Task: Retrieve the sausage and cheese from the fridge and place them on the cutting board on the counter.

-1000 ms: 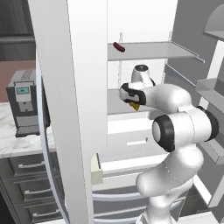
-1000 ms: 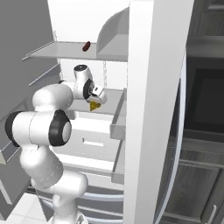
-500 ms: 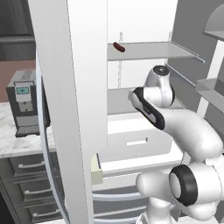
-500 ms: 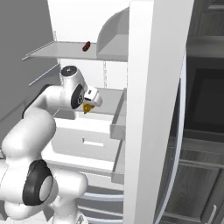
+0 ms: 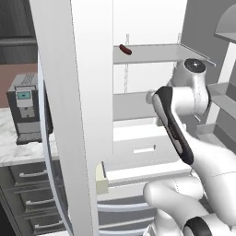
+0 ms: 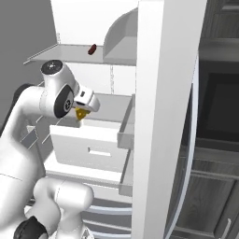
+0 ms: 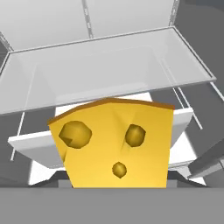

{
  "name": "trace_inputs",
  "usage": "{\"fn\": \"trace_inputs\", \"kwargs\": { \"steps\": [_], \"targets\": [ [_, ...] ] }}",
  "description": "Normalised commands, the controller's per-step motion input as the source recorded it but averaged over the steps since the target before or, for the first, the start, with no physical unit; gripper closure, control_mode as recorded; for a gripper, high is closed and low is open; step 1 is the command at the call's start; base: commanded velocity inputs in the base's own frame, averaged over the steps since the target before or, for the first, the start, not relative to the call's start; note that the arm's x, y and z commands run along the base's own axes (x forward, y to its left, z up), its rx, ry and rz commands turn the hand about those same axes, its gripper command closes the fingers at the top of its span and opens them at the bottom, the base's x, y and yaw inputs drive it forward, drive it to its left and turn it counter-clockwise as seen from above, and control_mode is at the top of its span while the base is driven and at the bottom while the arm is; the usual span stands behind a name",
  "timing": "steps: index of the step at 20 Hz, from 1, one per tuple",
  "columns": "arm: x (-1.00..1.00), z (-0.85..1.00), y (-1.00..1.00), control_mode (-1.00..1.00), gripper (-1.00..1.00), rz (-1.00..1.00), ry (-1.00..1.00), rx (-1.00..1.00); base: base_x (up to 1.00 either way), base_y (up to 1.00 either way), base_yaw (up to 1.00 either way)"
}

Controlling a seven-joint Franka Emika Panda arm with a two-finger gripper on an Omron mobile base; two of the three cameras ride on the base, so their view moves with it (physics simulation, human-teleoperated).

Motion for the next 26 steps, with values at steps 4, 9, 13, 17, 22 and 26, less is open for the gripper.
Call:
{"fn": "trace_inputs", "kwargs": {
  "steps": [4,9,13,17,22,26],
  "targets": [
    [-1.0,0.63,-0.01,-1.0,1.0,0.0,0.0,0.0,0.0,0.0,0.0],
    [-0.68,0.4,-0.03,-1.0,1.0,0.0,0.03,0.0,0.0,0.0,0.0],
    [-0.57,0.18,-0.08,-1.0,1.0,0.0,0.02,0.0,0.0,0.0,0.0],
    [-0.23,0.1,-0.05,-1.0,1.0,0.0,0.0,0.0,0.0,0.0,0.0],
    [0.0,0.0,0.0,-1.0,1.0,0.0,0.0,0.0,0.0,0.0,0.0],
    [0.0,0.0,0.0,-1.0,1.0,0.0,0.0,0.0,0.0,0.0,0.0]
  ]
}}
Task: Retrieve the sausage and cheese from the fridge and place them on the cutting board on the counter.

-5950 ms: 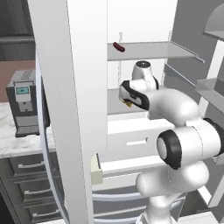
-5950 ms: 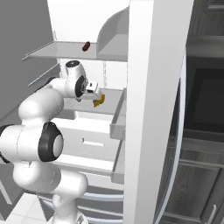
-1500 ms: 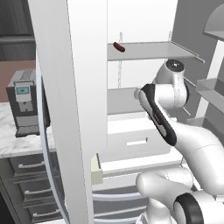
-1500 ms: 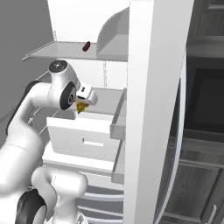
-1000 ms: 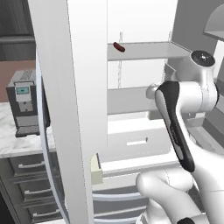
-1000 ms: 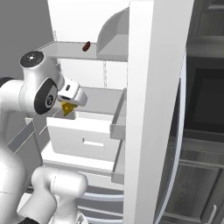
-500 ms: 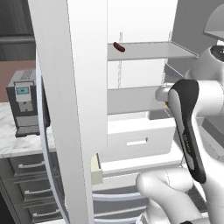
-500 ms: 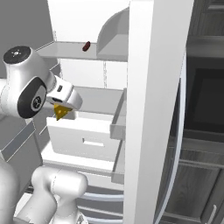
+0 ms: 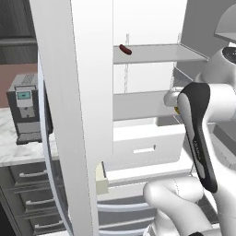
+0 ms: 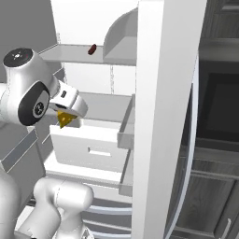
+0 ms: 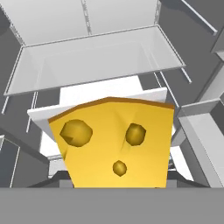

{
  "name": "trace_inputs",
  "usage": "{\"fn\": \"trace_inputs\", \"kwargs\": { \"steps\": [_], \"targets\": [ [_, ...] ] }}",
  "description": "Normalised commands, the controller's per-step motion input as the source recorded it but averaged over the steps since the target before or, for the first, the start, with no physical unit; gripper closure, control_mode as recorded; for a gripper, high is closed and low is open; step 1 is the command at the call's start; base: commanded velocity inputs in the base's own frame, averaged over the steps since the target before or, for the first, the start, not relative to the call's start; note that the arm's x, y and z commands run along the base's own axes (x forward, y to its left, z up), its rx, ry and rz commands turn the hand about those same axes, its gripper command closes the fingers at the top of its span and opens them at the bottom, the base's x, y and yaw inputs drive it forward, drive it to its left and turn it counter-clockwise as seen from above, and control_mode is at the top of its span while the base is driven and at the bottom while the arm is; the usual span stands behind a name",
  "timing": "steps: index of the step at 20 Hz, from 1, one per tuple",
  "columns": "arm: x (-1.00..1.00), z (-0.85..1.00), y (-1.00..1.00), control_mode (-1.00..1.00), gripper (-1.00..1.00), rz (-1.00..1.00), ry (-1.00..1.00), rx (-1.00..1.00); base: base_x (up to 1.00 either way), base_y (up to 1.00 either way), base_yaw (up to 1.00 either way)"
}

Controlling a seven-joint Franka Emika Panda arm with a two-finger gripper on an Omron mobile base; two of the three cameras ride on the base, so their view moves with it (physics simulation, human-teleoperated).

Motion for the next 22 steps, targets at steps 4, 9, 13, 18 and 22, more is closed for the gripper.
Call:
{"fn": "trace_inputs", "kwargs": {
  "steps": [4,9,13,18,22],
  "targets": [
    [-0.05,0.0,0.0,1.0,1.0,0.0,-0.01,0.0,-0.07,0.0,0.0],
    [0.0,0.0,0.0,1.0,1.0,0.0,0.0,0.0,-0.76,0.0,0.0],
    [0.0,0.0,0.0,1.0,1.0,0.0,0.0,0.0,-0.95,0.0,0.0],
    [0.0,0.0,0.0,1.0,1.0,0.0,0.0,0.0,-0.88,0.12,0.0],
    [0.0,0.0,0.0,1.0,1.0,0.0,0.0,0.0,-0.82,0.46,-0.01]
  ]
}}
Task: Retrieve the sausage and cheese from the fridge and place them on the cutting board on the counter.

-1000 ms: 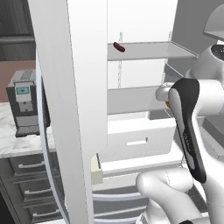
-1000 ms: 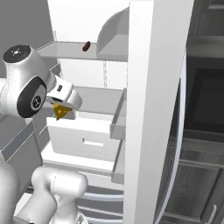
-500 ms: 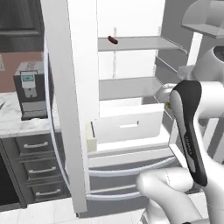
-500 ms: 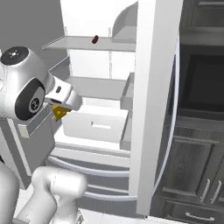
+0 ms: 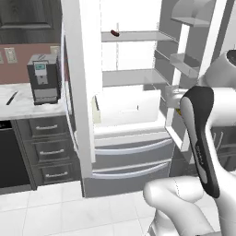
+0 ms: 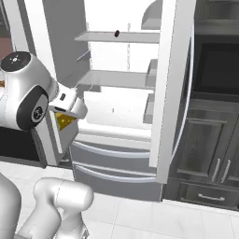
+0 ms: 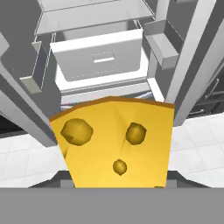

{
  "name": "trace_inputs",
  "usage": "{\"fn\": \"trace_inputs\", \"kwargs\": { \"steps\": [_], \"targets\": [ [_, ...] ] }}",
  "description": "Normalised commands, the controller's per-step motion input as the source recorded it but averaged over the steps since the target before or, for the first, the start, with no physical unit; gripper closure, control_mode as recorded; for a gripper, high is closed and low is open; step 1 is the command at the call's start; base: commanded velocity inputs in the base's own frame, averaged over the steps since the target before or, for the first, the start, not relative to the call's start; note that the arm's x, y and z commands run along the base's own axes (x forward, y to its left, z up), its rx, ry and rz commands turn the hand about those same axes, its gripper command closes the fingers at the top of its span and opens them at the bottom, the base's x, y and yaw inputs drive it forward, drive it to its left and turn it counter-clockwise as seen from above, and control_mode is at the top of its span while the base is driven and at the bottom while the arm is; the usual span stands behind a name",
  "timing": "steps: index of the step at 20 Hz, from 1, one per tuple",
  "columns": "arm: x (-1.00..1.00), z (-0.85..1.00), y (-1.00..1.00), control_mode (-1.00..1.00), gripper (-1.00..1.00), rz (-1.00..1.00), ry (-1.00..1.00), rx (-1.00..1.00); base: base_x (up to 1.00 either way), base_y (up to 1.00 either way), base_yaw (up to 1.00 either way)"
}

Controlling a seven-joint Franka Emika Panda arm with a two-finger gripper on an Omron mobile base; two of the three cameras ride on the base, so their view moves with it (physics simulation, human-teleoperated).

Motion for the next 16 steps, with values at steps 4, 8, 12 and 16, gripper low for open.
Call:
{"fn": "trace_inputs", "kwargs": {
  "steps": [4,8,12,16],
  "targets": [
    [0.0,0.0,0.0,1.0,1.0,0.0,0.0,0.0,-0.35,0.79,0.0],
    [0.0,0.0,0.0,1.0,1.0,0.0,0.0,0.0,-0.03,1.0,0.0],
    [0.0,0.0,0.0,1.0,1.0,0.0,0.0,0.0,-0.05,1.0,0.0],
    [0.0,0.0,0.0,1.0,1.0,0.0,0.0,0.0,-0.05,1.0,0.0]
  ]
}}
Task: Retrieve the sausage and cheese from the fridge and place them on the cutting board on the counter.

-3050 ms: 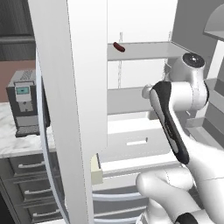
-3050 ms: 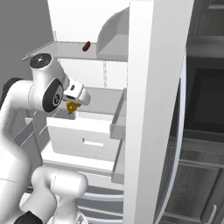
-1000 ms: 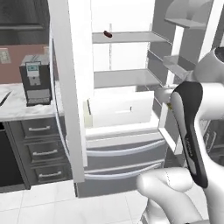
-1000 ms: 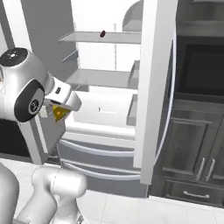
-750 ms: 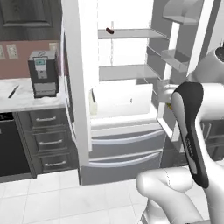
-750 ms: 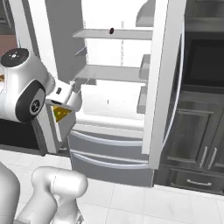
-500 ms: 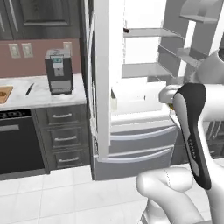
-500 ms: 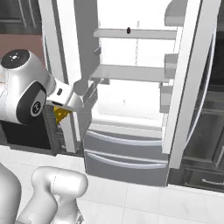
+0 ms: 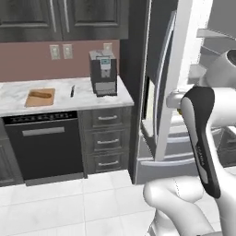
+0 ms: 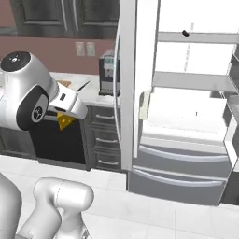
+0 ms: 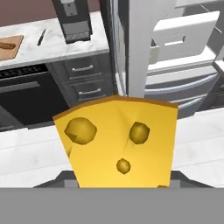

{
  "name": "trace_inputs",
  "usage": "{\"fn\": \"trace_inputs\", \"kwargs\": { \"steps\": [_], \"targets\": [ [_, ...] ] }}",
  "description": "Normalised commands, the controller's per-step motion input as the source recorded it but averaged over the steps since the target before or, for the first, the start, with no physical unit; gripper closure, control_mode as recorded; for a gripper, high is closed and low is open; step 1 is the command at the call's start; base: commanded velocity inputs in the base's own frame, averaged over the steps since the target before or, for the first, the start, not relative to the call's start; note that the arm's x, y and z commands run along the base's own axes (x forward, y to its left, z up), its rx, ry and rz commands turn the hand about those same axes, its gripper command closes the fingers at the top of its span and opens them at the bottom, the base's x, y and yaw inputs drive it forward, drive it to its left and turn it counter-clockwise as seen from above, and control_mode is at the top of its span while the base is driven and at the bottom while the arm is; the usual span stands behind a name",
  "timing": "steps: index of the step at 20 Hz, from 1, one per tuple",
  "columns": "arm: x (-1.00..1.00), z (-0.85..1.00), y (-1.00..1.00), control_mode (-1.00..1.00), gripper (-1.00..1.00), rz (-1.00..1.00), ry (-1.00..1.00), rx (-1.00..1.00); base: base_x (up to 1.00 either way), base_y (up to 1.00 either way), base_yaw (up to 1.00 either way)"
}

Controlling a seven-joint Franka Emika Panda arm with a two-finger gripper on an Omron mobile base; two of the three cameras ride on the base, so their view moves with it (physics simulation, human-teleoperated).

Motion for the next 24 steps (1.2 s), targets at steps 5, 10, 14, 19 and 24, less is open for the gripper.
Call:
{"fn": "trace_inputs", "kwargs": {
  "steps": [5,10,14,19,24],
  "targets": [
    [0.0,0.0,0.0,1.0,1.0,0.0,0.0,0.0,0.08,1.0,0.0],
    [0.0,0.0,0.0,1.0,1.0,0.0,0.0,0.0,0.36,1.0,0.0],
    [0.0,0.0,0.0,1.0,1.0,0.0,0.0,0.0,0.64,1.0,0.02],
    [0.0,0.0,0.0,1.0,1.0,0.0,0.0,0.0,0.98,0.77,0.02],
    [0.0,0.0,0.0,1.0,1.0,0.0,0.0,0.0,0.95,0.41,0.01]
  ]
}}
